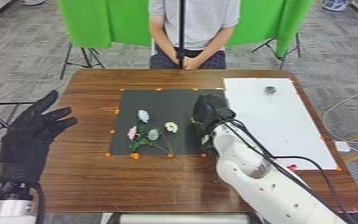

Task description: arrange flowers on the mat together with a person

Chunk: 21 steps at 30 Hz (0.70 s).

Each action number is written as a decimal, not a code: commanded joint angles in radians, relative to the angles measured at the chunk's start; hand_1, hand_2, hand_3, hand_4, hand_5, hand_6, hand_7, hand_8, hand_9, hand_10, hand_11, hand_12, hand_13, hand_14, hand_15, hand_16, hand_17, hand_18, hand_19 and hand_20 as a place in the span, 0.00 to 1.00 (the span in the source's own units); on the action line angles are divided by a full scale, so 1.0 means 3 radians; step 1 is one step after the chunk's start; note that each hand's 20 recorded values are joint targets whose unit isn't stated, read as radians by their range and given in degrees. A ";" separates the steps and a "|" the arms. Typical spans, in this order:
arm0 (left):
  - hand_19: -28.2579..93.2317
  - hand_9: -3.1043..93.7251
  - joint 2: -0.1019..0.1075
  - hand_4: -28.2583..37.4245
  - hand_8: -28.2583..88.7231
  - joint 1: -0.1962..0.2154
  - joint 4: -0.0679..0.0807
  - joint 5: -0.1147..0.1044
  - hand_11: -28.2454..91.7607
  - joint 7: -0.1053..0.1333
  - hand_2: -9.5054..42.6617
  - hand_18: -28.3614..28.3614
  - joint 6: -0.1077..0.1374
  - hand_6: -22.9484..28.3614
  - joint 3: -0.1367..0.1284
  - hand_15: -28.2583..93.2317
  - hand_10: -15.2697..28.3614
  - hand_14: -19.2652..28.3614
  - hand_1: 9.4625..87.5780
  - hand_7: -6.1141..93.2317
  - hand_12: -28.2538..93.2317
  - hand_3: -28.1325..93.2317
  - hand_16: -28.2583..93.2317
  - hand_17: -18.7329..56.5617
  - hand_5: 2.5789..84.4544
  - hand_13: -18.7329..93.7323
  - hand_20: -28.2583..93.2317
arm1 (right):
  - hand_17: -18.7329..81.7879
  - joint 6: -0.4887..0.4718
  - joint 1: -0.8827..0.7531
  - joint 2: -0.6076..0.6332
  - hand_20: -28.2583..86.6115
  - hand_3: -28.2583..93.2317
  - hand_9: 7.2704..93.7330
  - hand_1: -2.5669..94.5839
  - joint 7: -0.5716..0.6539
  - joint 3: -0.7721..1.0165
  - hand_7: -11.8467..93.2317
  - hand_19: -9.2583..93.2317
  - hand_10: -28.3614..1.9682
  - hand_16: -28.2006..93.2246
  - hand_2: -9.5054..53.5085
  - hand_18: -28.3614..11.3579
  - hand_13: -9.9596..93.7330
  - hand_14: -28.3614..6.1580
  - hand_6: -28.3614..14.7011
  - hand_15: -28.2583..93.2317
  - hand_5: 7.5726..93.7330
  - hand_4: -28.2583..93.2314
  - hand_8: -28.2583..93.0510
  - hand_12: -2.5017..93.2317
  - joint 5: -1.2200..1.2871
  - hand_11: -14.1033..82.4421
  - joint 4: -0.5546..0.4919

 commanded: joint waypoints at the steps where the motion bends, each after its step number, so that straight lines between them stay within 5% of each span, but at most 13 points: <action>1: 0.66 0.40 -0.0004 0.00 0.15 0.0022 0.0019 0.0004 0.45 -0.0043 0.30 0.92 -0.0021 0.56 0.0010 0.70 0.80 1.00 0.11 0.22 0.32 0.86 0.15 0.13 0.38 0.40 0.35 | 0.48 -0.0185 -0.0014 0.0027 0.35 0.78 0.99 0.62 0.0061 0.0049 0.26 0.82 0.77 0.47 0.00 0.37 0.86 0.75 0.76 0.65 0.88 0.00 0.25 0.42 -0.0049 0.25 0.0002; 11: 0.66 0.40 0.0017 0.00 0.15 0.0058 0.0015 -0.0011 0.45 -0.0020 0.30 0.92 -0.0005 0.56 0.0008 0.70 0.80 1.00 0.12 0.22 0.32 0.86 0.15 0.13 0.38 0.40 0.35 | 0.46 -0.0280 -0.0089 0.0041 0.36 0.79 0.95 0.56 0.0068 0.0130 0.25 0.82 0.70 0.41 0.00 0.33 0.84 0.67 0.75 0.69 0.80 0.00 0.22 0.37 -0.0035 0.34 -0.0150; 21: 0.66 0.40 -0.0033 0.00 0.15 0.0034 0.0016 0.0031 0.45 -0.0091 0.30 0.92 -0.0040 0.56 0.0009 0.70 0.81 1.00 0.12 0.22 0.32 0.87 0.15 0.13 0.38 0.40 0.35 | 0.45 -0.0435 -0.0102 0.0056 0.38 0.83 0.90 0.48 0.0122 0.0175 0.24 0.83 0.61 0.40 0.00 0.27 0.83 0.63 0.74 0.72 0.74 0.00 0.19 0.26 -0.0033 0.47 -0.0215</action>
